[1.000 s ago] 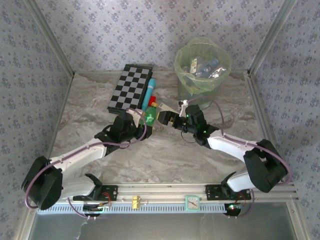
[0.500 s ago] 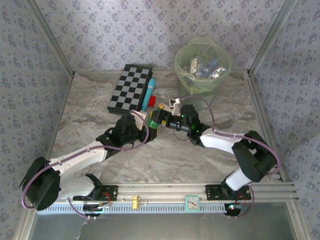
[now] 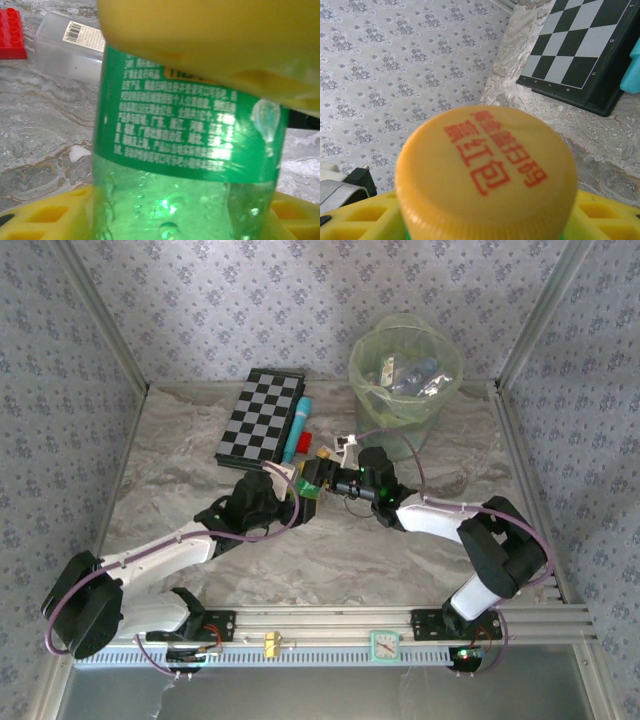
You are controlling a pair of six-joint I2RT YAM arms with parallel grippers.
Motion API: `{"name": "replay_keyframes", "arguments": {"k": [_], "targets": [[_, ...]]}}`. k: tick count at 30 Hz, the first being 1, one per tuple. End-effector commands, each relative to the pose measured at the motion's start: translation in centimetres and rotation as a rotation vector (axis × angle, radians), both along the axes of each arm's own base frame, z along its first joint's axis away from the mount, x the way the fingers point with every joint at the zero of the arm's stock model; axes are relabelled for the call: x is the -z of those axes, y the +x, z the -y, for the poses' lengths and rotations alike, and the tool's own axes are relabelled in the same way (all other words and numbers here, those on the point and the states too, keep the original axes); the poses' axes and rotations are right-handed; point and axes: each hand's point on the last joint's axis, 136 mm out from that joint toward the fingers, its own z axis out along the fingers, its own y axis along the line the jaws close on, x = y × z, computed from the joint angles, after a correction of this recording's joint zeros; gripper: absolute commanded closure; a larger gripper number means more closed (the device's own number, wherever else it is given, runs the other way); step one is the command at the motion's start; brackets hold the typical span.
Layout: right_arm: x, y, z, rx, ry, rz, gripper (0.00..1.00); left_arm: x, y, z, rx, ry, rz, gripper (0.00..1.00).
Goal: Put the plastic bottles in the bin
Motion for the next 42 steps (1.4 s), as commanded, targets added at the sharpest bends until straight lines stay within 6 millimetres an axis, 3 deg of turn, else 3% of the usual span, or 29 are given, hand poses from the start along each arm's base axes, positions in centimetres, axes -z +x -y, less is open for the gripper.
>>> {"name": "replay_keyframes", "arguments": {"k": [1,5,11,16,23,31,36,42], "targets": [[-0.8,0.2,-0.2,-0.007,0.001,0.029,0.50,-1.2,0.7,-0.2,-0.040,-0.022,0.050,0.25],[-0.4,0.5,1.0,0.029,-0.059,0.038,0.51,-1.2,1.2,-1.2,-0.101,-0.015,0.064,0.11],[-0.1,1.0,4.2,0.117,-0.197,0.061,0.51,-0.6,2.4,-4.5,-0.266,0.044,0.078,0.00],[-1.7,1.0,8.0,0.202,-0.354,0.134,0.51,0.4,3.4,-7.9,-0.412,0.058,0.036,0.00],[-9.1,1.8,14.5,0.364,-0.444,0.281,0.52,1.7,4.3,-11.2,-0.546,-0.002,-0.039,0.00],[-18.8,4.2,20.8,0.572,-0.380,0.450,0.53,3.0,4.5,-10.7,-0.556,-0.021,-0.096,0.00],[-23.5,8.1,23.6,0.727,-0.397,0.553,0.53,3.8,4.5,-10.0,-0.535,-0.038,-0.135,0.00],[-27.3,13.4,23.8,0.746,-0.362,0.600,0.54,4.1,4.0,-10.1,-0.535,-0.042,-0.143,0.00]]}}
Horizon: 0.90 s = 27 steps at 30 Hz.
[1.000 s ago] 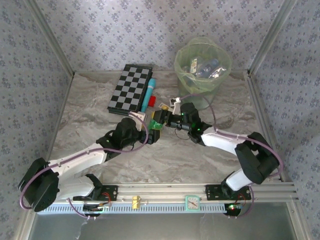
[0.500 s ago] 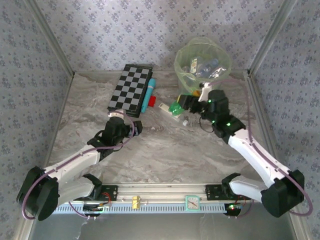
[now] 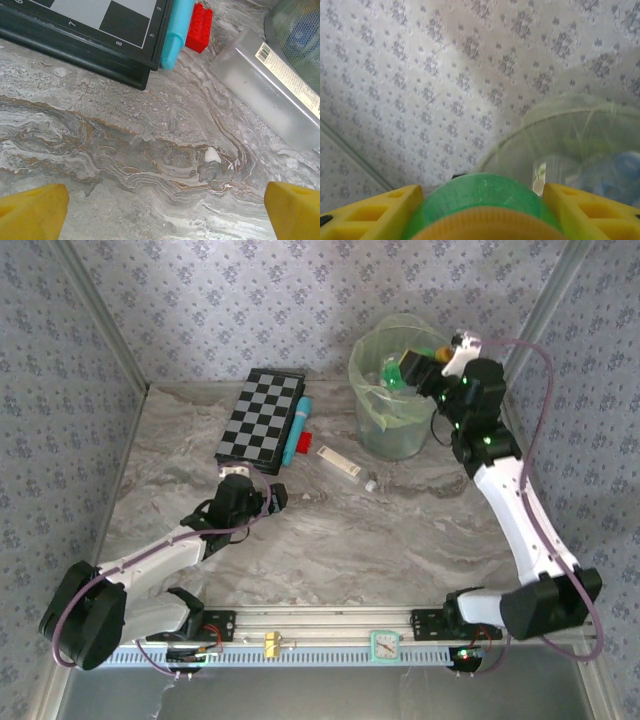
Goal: Put the plastic bottles in the bin
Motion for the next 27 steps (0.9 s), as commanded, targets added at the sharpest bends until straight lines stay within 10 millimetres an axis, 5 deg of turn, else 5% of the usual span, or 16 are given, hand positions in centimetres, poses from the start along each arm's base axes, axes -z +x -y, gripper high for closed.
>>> {"name": "replay_keyframes", "arguments": {"k": [1,6,12,18,22,27], "targets": [[-3.4,2.6,-0.1,0.000,-0.013,0.081,0.54,-0.3,0.0,0.1,-0.003,-0.032,0.012,0.00],[-0.5,7.6,-1.7,-0.042,-0.017,-0.050,0.52,-0.1,-0.6,-0.5,-0.017,-0.036,0.016,0.00],[3.8,11.0,-3.1,-0.092,0.003,-0.167,0.52,-0.3,-1.2,-1.5,-0.041,-0.030,0.028,0.00],[7.2,12.5,-5.2,-0.188,0.043,-0.279,0.51,-0.5,-1.6,-2.1,-0.054,-0.024,0.036,0.00],[8.5,13.1,-4.8,-0.174,0.050,-0.313,0.48,-0.4,-1.9,-2.3,-0.063,-0.030,0.035,0.00],[7.9,13.9,-3.1,-0.119,0.052,-0.307,0.28,-0.5,-2.0,-2.5,-0.062,-0.028,0.036,0.00]]}}
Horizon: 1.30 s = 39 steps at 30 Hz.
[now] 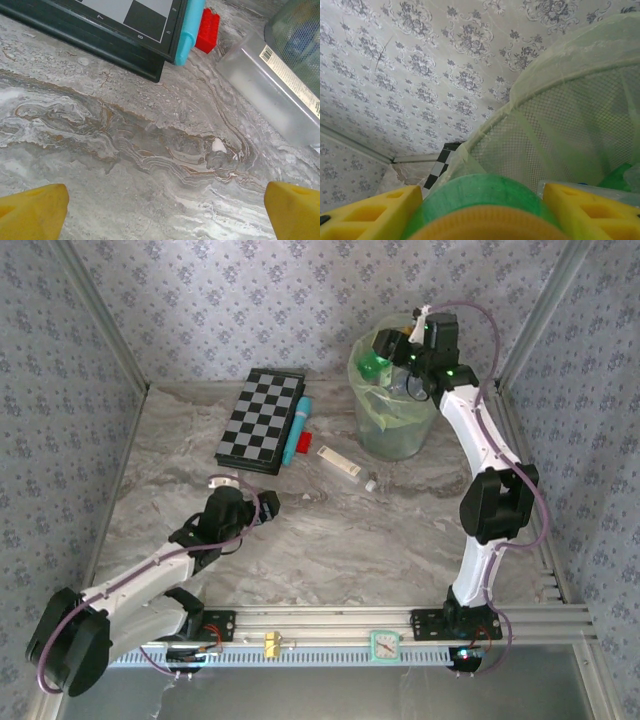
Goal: Put the plastic bottles in the bin
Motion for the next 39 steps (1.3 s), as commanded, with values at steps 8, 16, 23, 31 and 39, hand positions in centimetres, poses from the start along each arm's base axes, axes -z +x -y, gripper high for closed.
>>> {"name": "replay_keyframes", "arguments": {"k": [8,16,23,31,39], "targets": [[-5.5,-0.1,5.1,0.137,-0.090,0.072,0.13,-0.5,-0.2,-1.0,-0.037,0.005,0.019,0.00],[-5.1,-3.1,2.5,0.038,-0.117,0.071,0.17,-0.8,0.1,-0.6,-0.034,-0.011,0.023,0.00],[-3.9,-6.0,-0.9,-0.057,-0.115,0.083,0.26,-1.0,0.2,-0.4,-0.027,-0.013,0.024,0.00],[-0.8,-4.0,-2.2,-0.078,-0.115,0.016,0.28,-0.9,0.3,0.1,-0.019,-0.031,0.012,0.00],[1.5,-0.2,-0.4,-0.028,-0.101,-0.053,0.28,-1.1,0.0,-0.5,-0.031,-0.023,0.019,0.00]]}}
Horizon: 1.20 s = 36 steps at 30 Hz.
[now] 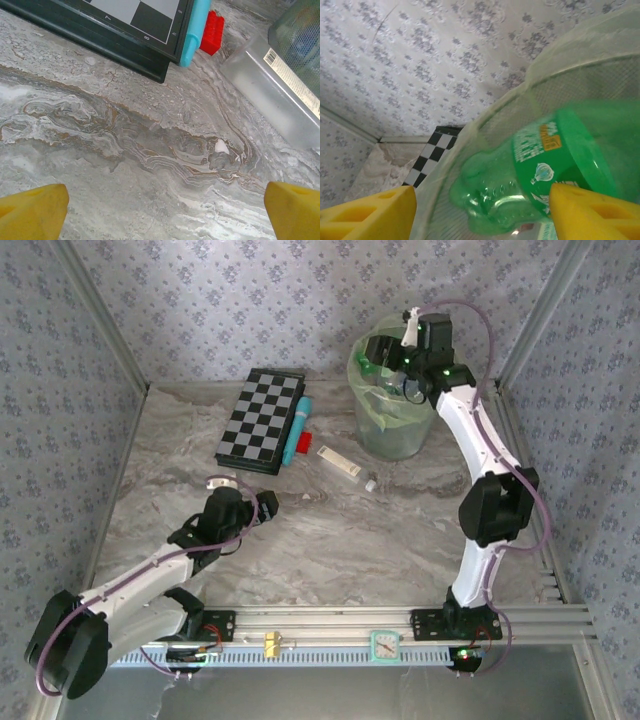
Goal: Put the plastic bottles in the bin
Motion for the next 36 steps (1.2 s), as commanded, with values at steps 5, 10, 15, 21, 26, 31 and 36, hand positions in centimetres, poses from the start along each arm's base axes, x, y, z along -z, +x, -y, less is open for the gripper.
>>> {"name": "replay_keyframes", "arguments": {"k": [5,10,15,21,26,31,36], "targets": [[0.6,1.7,0.9,0.023,0.019,-0.026,0.27,-1.1,0.1,-0.2,-0.011,-0.015,0.019,0.00],[-0.7,1.6,0.8,0.009,0.027,-0.010,0.27,-1.2,0.3,0.0,-0.009,-0.014,0.018,0.00],[-3.3,-0.6,1.5,0.017,-0.005,0.041,0.26,-1.5,0.5,-0.1,-0.015,-0.008,0.027,0.00],[-5.6,-6.2,1.4,-0.024,-0.049,0.093,0.21,-2.0,0.6,-1.7,-0.074,0.039,0.045,0.00],[-4.4,-12.2,-0.1,-0.105,-0.138,0.079,0.12,-2.4,1.1,-3.6,-0.134,0.034,0.051,0.00],[-0.5,-17.7,-2.2,-0.193,-0.180,0.021,0.12,-3.0,1.9,-5.5,-0.184,0.020,0.059,0.00],[5.0,-21.7,-4.9,-0.280,-0.222,-0.061,0.12,-3.3,2.5,-6.7,-0.224,-0.010,0.054,0.00]]}}
